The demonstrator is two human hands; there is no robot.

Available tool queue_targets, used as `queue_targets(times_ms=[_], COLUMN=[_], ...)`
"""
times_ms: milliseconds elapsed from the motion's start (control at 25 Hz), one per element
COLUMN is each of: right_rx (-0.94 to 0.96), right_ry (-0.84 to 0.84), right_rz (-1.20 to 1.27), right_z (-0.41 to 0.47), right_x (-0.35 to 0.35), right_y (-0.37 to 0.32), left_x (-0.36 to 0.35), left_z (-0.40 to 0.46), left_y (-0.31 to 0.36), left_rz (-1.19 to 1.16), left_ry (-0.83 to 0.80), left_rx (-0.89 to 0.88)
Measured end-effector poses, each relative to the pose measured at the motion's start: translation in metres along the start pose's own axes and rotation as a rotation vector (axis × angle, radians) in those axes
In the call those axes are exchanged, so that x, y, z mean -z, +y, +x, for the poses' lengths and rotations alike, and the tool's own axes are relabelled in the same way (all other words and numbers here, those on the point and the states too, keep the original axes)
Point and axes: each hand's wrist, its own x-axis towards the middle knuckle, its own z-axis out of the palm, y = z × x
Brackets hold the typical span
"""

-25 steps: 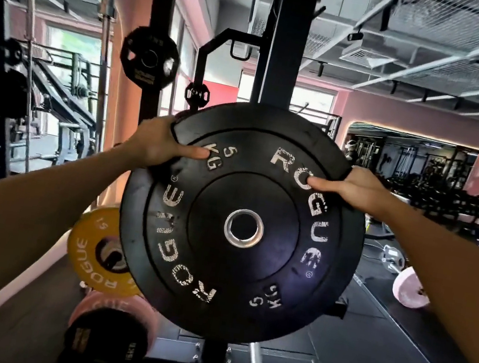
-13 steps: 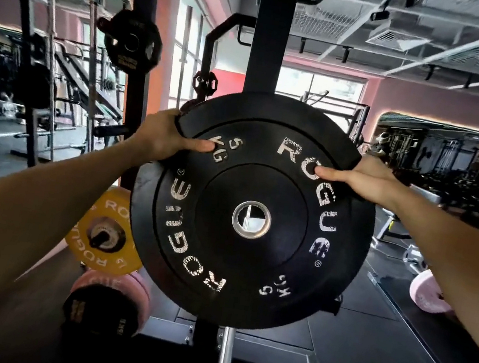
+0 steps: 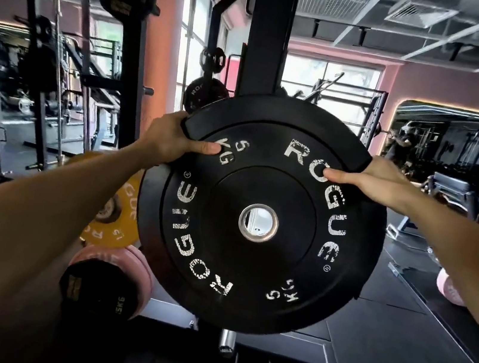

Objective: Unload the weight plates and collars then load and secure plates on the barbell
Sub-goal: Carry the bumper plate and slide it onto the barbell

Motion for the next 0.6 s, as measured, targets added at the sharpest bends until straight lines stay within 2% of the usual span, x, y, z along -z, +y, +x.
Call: queue_targets(times_ms=[280,600], right_rx=[-0.024,-0.019], right_ry=[-0.017,-0.013], right_rz=[0.017,0.006], right_z=[-0.016,-0.036], right_x=[-0.114,-0.218], right_y=[0.116,0.206], left_x=[-0.111,-0.196], left_z=[-0.038,-0.09], left_y=[-0.113,-0.21], left_rz=[0.044,-0.014], left_ry=[-0.024,-0.051], left_rx=[0.027,0.03])
